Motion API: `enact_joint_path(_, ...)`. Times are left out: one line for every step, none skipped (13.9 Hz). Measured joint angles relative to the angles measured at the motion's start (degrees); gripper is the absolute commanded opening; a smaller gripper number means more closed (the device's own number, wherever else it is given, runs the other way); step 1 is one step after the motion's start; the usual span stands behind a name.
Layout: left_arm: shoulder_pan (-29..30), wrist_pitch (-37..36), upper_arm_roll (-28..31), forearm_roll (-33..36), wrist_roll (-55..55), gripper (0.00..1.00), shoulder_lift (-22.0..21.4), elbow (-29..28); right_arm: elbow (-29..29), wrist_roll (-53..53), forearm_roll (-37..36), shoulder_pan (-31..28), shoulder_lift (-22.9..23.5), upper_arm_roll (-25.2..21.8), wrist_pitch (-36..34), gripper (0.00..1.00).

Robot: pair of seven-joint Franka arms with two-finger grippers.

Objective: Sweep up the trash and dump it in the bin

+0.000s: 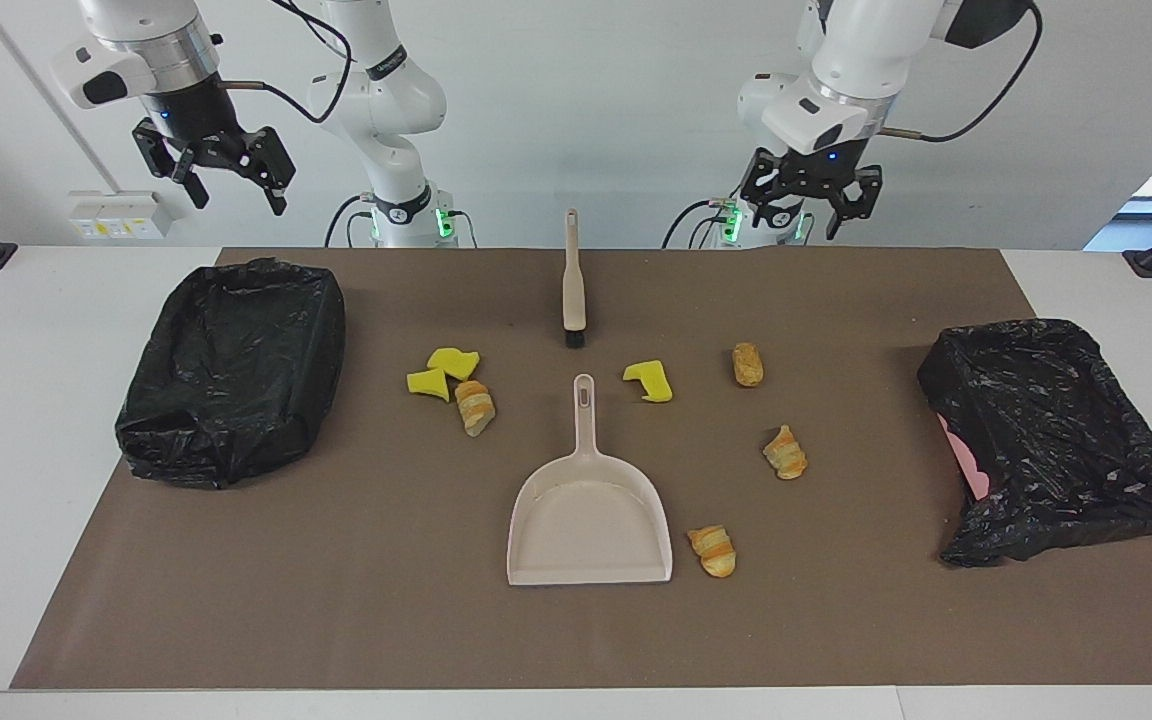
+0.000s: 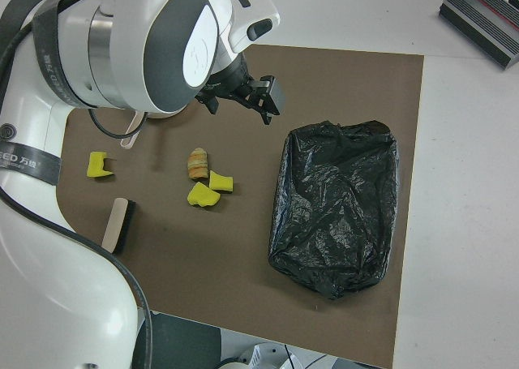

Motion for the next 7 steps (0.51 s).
enact_joint_path(-2.34,1.41,-0.08,-0.03,-3.08,1.0,-0.22,-1.72,-0.11,0.0,0.0,0.0,-0.04,-0.01,0.0,1.0)
enact_joint_path(-4.63,2.93,-0.12,-0.07,-6.06,1.0,-0.62,-3.65,-0.18,0.0,0.0,0.0,-0.04,-0.01,0.0,1.0)
enact_joint_path(-6.8,4.53,-0.16,-0.1,-9.06,1.0,-1.08,-5.59,-0.24,0.0,0.0,0.0,-0.04,-0.01,0.0,1.0)
enact_joint_path(-9.05,6.34,-0.16,-0.11,-12.36,1.0,-1.57,-7.61,-0.28,0.0,0.0,0.0,-0.05,-0.01,0.0,1.0)
enact_joint_path(-11.06,7.99,-0.21,-0.12,-15.12,1.0,-1.99,-9.5,-0.31,-0.01,0.0,0.0,-0.06,-0.01,0.0,1.0)
enact_joint_path(-13.07,9.7,-0.22,-0.13,-17.34,1.0,-2.52,-11.67,-0.35,-0.11,0.0,0.0,-0.08,-0.01,-0.02,1.0)
enact_joint_path(-14.95,11.37,-0.23,-0.16,-18.85,1.0,-3.08,-13.9,-0.41,-0.27,0.0,0.0,-0.09,-0.01,-0.03,1.0)
